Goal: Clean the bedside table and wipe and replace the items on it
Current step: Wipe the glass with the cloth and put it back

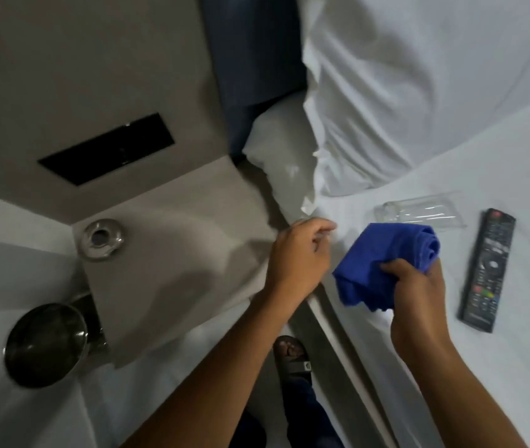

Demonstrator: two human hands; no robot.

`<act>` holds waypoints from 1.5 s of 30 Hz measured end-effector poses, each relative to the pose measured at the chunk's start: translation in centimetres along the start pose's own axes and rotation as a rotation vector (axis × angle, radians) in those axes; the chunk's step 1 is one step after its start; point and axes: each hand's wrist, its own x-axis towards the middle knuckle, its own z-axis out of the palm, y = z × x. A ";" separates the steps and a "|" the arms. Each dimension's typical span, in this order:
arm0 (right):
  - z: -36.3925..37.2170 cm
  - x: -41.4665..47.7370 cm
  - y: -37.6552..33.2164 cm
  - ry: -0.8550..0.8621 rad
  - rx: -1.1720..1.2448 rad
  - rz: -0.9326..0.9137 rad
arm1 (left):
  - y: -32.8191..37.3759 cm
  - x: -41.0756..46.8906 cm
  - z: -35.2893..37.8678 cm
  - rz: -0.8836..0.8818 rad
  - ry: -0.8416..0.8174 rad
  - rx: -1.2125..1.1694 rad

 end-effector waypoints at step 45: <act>8.9 -5.2 1.2 -0.820 -0.524 -0.399 | -5.7 -9.4 -9.9 -0.566 0.220 -0.865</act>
